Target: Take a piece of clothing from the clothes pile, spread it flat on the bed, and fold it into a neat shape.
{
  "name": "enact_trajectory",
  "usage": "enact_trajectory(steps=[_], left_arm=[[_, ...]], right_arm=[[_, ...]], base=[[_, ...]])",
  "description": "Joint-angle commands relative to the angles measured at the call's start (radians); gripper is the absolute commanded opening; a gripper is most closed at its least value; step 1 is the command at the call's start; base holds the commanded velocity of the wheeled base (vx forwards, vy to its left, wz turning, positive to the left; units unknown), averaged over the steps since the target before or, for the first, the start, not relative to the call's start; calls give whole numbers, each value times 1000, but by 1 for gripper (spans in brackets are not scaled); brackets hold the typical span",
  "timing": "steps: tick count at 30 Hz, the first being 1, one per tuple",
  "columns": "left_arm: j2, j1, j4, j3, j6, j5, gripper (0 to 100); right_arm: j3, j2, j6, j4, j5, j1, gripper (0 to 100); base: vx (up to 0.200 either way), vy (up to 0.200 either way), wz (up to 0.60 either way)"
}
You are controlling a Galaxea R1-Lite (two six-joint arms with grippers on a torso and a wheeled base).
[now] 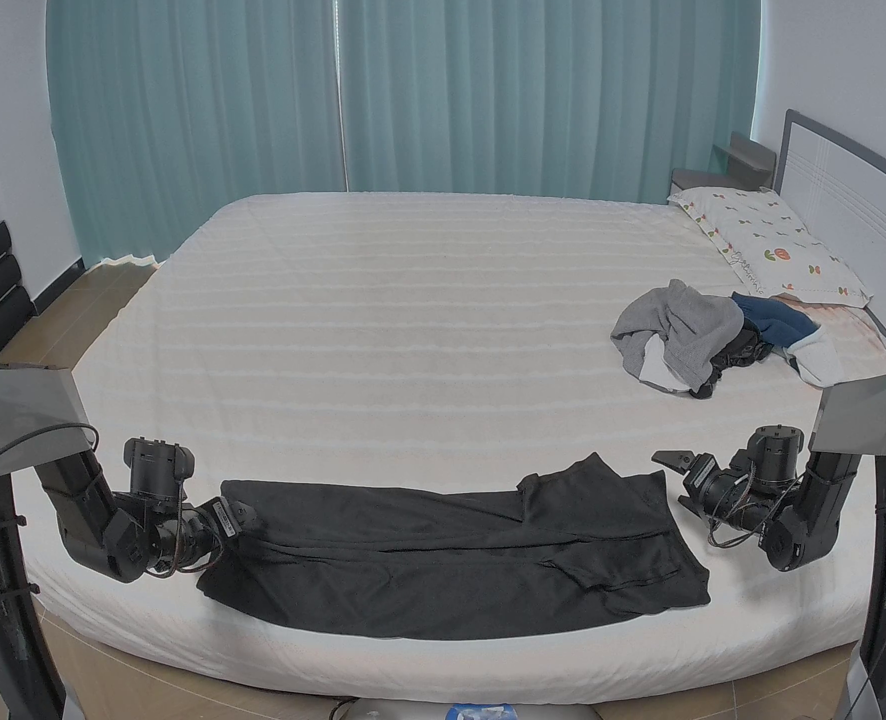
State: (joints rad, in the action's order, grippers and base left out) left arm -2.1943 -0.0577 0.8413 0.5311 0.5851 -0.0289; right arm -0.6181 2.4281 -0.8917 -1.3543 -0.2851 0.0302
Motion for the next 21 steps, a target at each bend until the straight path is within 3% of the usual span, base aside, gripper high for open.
enact_trajectory(steps=[1,5,10,17,21], left_arm=[[-25,4,1,9,-1,-11,0],[-5,4,7,4,-4,-40,0],[19,4,59,-16,-13,-114,0],[8,-2,145,-17,-2,-132,0],[11,-4,150,-10,30,-132,0]], right_arm=[[0,2,0,0,0,0,100],[12,-23,-3,-2,15,7,100],[107,-188,-24,14,7,10,100],[146,-195,-32,21,17,112,100],[141,-199,-33,98,38,157,100]], base=[[0,0,0],[0,0,0],[0,0,0],[0,0,0],[0,0,0]])
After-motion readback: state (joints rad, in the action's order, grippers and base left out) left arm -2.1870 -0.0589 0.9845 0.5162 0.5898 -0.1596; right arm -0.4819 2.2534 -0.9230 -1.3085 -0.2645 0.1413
